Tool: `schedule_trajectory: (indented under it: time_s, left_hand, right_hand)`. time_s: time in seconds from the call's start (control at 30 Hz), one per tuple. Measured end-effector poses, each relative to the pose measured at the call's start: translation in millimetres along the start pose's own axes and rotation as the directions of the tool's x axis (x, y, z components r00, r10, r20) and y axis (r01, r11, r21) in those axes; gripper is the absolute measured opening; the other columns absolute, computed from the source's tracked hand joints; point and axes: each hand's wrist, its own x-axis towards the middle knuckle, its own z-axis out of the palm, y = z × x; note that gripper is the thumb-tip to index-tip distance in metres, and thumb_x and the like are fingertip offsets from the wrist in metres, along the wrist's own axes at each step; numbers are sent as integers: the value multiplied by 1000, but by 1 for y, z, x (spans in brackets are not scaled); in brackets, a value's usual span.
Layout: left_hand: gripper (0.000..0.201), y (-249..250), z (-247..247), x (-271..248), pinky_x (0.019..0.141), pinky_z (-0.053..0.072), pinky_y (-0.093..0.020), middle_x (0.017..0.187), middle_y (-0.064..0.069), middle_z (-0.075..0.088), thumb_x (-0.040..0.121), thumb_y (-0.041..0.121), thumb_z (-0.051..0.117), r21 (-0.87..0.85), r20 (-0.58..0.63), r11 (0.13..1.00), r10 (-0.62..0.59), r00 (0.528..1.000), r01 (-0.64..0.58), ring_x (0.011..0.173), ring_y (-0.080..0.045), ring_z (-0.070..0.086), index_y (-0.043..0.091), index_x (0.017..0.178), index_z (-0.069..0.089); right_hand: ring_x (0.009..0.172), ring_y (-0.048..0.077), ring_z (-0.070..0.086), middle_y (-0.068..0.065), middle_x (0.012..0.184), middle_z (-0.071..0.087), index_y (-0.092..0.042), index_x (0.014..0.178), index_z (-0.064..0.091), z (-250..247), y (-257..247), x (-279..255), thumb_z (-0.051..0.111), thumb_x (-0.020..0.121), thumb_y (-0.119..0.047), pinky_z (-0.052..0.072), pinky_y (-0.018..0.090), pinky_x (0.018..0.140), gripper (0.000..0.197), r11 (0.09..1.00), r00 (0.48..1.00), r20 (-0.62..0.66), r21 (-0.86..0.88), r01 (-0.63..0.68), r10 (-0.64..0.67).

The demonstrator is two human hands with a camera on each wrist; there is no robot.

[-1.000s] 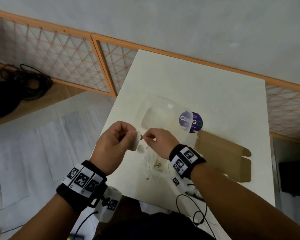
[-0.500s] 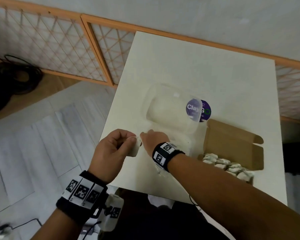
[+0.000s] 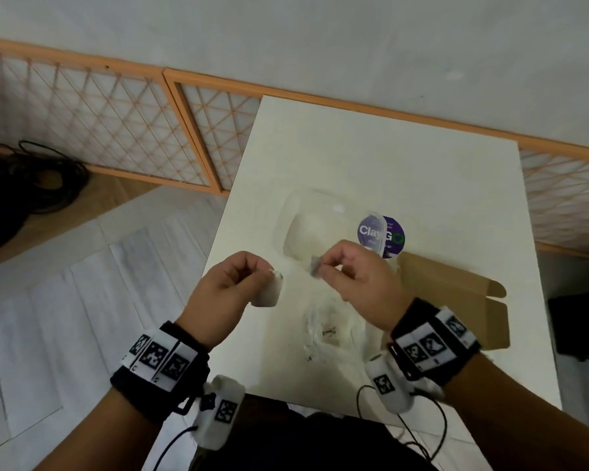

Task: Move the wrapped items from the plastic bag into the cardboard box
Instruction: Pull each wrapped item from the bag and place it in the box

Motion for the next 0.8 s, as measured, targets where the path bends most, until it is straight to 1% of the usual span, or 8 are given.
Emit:
schedule_trajectory:
  time_s: [0.13, 0.27, 0.37, 0.43, 0.53, 0.6, 0.7, 0.8]
  left_hand:
    - [13, 23, 27, -2, 100, 50, -39, 118, -2, 74, 83, 16, 63, 68, 206, 998, -14, 978, 0, 120, -14, 65, 4, 81, 65]
    - [16, 50, 68, -1, 108, 46, -34, 130, 0, 70, 82, 10, 64, -10, 297, 998, 57, 953, -57, 126, -13, 64, -5, 84, 63]
    - [15, 69, 96, 0, 107, 49, -46, 127, -14, 69, 85, 10, 66, -57, 355, 993, 120, 927, -106, 123, -25, 66, -5, 88, 64]
    - [21, 79, 112, -1, 101, 50, -56, 114, -23, 70, 84, 19, 69, -20, 376, 990, 140, 916, -143, 107, -31, 66, 0, 91, 67]
    - [18, 87, 132, -4, 86, 53, -53, 96, -24, 70, 85, 19, 69, 40, 394, 979, 167, 904, -199, 86, -29, 65, 2, 90, 68]
    - [20, 90, 140, -5, 82, 53, -55, 91, -26, 69, 85, 19, 69, 68, 406, 972, 179, 896, -225, 81, -30, 63, 0, 89, 67]
    - [28, 98, 149, -4, 80, 50, -48, 87, -29, 66, 80, 28, 68, 74, 424, 966, 194, 885, -247, 78, -30, 61, 1, 87, 66]
    - [24, 105, 158, -2, 79, 49, -44, 87, -30, 66, 79, 23, 68, 96, 447, 958, 200, 872, -269, 77, -27, 60, -1, 86, 66]
  right_hand:
    - [50, 13, 42, -4, 59, 54, -5, 94, 60, -42, -14, -28, 67, 96, -12, 37, 23, 49, 11, 901, 998, -64, 433, 9, 21]
    - [47, 13, 38, -2, 60, 51, -3, 98, 57, -66, -19, -43, 68, 92, -12, 30, 27, 50, 15, 755, 995, -103, 653, 64, 5]
    - [47, 14, 38, -4, 59, 55, -8, 93, 58, -78, -23, -55, 70, 93, -13, 31, 26, 50, 14, 696, 989, -145, 710, 105, -2]
    - [47, 13, 39, -2, 57, 55, -10, 90, 59, -85, -22, -64, 70, 92, -14, 34, 22, 48, 12, 683, 987, -161, 721, 114, 6]
    - [50, 17, 46, 5, 58, 53, -15, 82, 61, -97, -17, -77, 81, 84, -23, 38, 25, 50, 21, 664, 985, -173, 739, 111, 28]
    - [54, 22, 55, 6, 58, 59, -10, 84, 55, -105, -14, -86, 76, 87, -17, 41, 32, 56, 22, 637, 980, -185, 765, 99, 70]
    - [64, 26, 68, 15, 81, 75, -7, 90, 51, -116, -9, -97, 59, 85, -8, 55, 36, 63, 9, 577, 986, -145, 814, 70, 84]
    - [78, 36, 72, 26, 104, 73, -8, 106, 53, -129, -1, -104, 76, 71, -17, 60, 41, 69, 43, 499, 998, -45, 867, 19, 40]
